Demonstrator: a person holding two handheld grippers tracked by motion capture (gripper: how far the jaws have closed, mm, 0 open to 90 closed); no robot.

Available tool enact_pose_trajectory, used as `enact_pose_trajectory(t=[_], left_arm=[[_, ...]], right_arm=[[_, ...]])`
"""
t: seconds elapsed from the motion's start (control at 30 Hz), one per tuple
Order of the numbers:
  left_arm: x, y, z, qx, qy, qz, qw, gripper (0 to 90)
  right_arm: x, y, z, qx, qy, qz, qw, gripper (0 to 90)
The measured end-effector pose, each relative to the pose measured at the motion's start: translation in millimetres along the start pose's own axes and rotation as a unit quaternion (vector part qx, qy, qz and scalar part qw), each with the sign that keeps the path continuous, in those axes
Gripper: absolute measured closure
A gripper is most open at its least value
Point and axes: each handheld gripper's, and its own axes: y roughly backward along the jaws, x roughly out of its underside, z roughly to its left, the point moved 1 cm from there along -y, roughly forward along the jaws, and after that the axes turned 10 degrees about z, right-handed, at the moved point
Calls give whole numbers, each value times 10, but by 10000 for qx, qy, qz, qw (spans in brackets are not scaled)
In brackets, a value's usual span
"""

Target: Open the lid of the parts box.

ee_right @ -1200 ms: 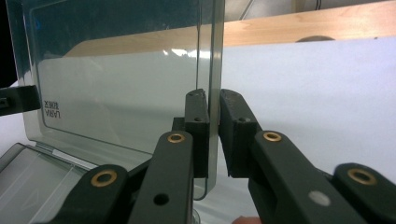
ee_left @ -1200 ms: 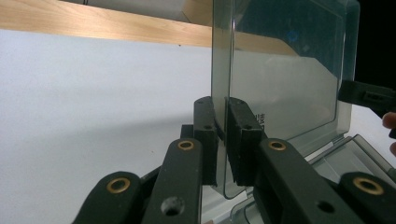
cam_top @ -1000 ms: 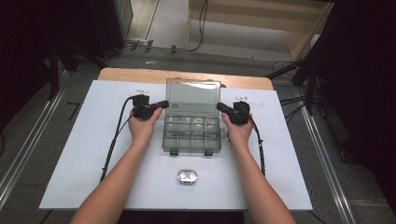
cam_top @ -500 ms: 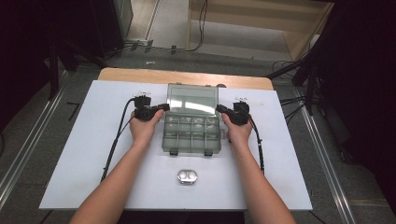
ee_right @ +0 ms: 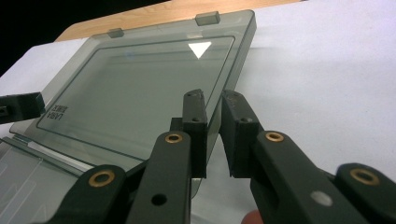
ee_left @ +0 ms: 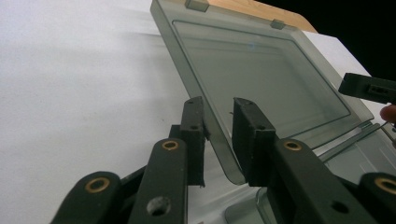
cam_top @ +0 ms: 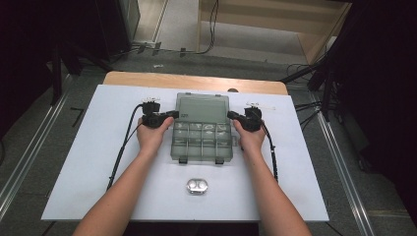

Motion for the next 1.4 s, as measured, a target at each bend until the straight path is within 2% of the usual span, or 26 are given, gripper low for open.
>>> enact_pose_trajectory(t=[0.07, 0.1, 0.13, 0.17, 0.23, 0.27, 0.33, 0.37, 0.5, 0.57, 0.6, 0.63, 0.67, 0.7, 0.73, 0.77, 0.83, 0.9, 1.0, 1.2, 1.3, 1.4], left_arm=[[-1, 33, -23, -94, -40, -19, 9999, 666], [-1, 33, -23, -94, -40, -19, 9999, 634], [4, 63, -39, -126, -109, -74, 9998, 598], [4, 63, -39, -126, -109, -74, 9998, 574], [20, 99, -46, -145, -203, -157, 9996, 540], [30, 120, -50, -135, -230, -227, 9994, 511], [55, 176, -48, -117, -300, -330, 9989, 469], [63, 194, -50, -81, -308, -388, 9987, 422], [111, 309, -80, -62, -511, -575, 9970, 335], [137, 366, -102, -57, -613, -640, 9960, 271], [149, 390, -113, -30, -636, -659, 9958, 271], [161, 415, -117, 27, -654, -688, 9955, 216], [179, 442, -122, 76, -705, -697, 9950, 216], [196, 466, -125, 109, -739, -709, 9947, 154], [216, 485, -130, 122, -785, -714, 9943, 154], [239, 502, -136, 156, -843, -722, 9937, 96], [282, 538, -140, 176, -959, -721, 9926, 83], [326, 578, -140, 283, -1010, -751, 9917, 0], [380, 649, -141, 297, -1017, -811, 9911, 0], [488, 788, -168, 262, -1180, -874, 9888, 0], [549, 858, -167, 257, -1183, -919, 9884, 0], [622, 913, -168, 209, -1279, -909, 9874, 0]], right_arm=[[-5, 19, -6, 7, 41, -37, 10000, 702], [-5, 19, -6, 7, 41, -37, 10000, 702], [-6, 50, 7, -48, 235, -42, 9997, 602], [-6, 50, 7, -48, 235, -42, 9997, 602], [-1, 82, 35, 68, 457, -57, 9989, 465], [5, 104, 49, 94, 477, -79, 9988, 406], [15, 146, 63, 49, 517, -189, 9985, 341], [32, 196, 77, 12, 552, -267, 9981, 267], [83, 272, 104, -169, 683, -340, 9969, 149], [122, 309, 131, -211, 815, -366, 9958, 119], [122, 309, 131, -211, 815, -366, 9958, 119], [163, 341, 162, -203, 935, -349, 9948, 79], [163, 341, 162, -203, 935, -349, 9948, 79], [206, 370, 190, -167, 1024, -368, 9939, 74], [206, 370, 190, -167, 1024, -368, 9939, 74], [249, 403, 212, -229, 1095, -351, 9931, 0], [272, 426, 216, -292, 1118, -392, 9925, 0], [311, 458, 226, -299, 1095, -416, 9927, 0], [376, 508, 239, -300, 1136, -416, 9922, 0], [503, 607, 274, -388, 1316, -446, 9895, 0], [535, 630, 290, -394, 1335, -463, 9892, 0], [590, 677, 315, -391, 1381, -506, 9884, 0]])
